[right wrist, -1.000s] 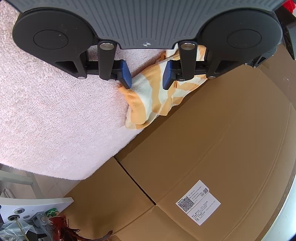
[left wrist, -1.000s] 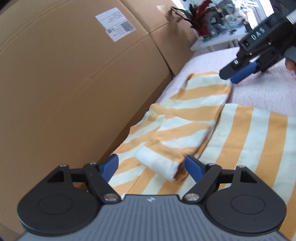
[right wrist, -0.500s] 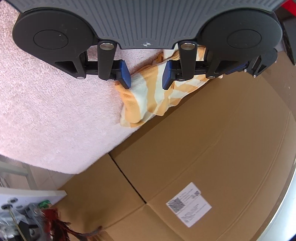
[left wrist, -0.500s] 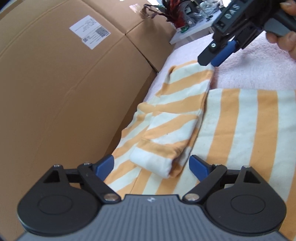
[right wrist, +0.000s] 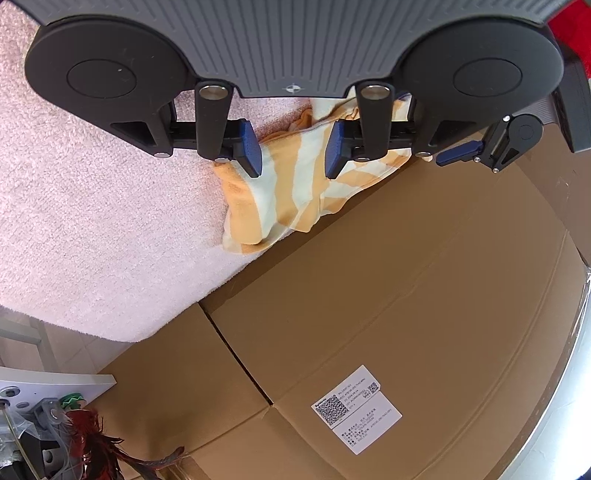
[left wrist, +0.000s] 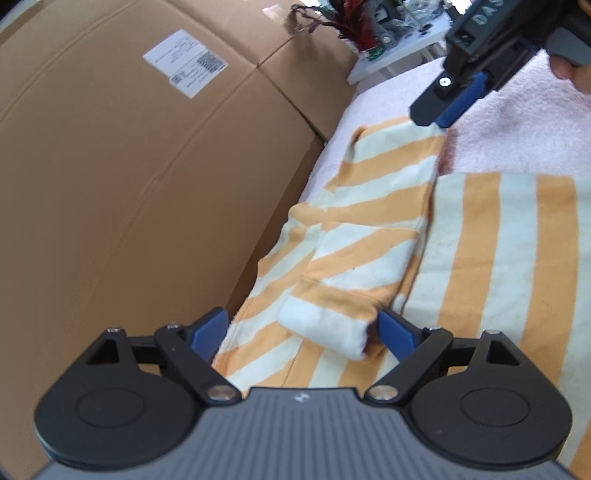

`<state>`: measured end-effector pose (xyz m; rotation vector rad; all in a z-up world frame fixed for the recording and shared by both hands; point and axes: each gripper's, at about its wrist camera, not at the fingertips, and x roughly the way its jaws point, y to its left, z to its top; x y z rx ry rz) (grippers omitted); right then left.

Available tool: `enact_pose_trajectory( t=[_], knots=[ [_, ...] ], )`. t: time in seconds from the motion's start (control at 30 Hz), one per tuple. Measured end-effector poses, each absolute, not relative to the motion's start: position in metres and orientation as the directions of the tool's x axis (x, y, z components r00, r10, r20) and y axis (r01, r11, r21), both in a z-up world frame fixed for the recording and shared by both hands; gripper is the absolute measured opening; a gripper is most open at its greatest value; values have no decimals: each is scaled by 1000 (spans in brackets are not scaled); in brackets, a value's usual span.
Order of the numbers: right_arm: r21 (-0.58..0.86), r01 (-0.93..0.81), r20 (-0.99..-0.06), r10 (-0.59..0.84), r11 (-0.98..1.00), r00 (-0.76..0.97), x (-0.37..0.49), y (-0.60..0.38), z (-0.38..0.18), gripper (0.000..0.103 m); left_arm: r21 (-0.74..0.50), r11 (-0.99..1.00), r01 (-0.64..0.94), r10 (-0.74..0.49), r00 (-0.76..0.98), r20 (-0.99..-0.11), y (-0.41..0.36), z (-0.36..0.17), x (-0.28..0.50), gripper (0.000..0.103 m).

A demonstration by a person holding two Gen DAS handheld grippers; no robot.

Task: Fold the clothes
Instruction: 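Pinch the folded shirt edge with the left gripper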

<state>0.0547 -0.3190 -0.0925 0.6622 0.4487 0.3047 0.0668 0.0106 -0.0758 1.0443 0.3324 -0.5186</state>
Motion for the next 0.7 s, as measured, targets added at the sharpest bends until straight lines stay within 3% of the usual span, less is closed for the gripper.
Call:
enact_pose_trajectory(
  t=[0.2, 0.47, 0.57, 0.63, 0.7],
  knots=[
    [651, -130, -302, 412, 748, 860, 55, -320, -93, 42, 817, 334, 471, -191, 882, -430, 1, -84, 76, 94],
    [651, -133, -298, 413, 748, 860, 55, -320, -93, 46, 864, 294, 408, -242, 907, -345, -12, -88, 72, 101],
    [651, -138, -294, 415, 747, 861, 54, -320, -93, 46, 847, 299, 439, -241, 894, -378, -14, -88, 79, 94],
    [653, -144, -286, 418, 743, 862, 54, -320, -93, 45, 816, 320, 481, -231, 875, -425, -12, -87, 88, 72],
    [655, -150, -278, 421, 741, 863, 53, -321, -93, 43, 800, 332, 500, -236, 865, -443, -11, -91, 91, 59]
  ],
)
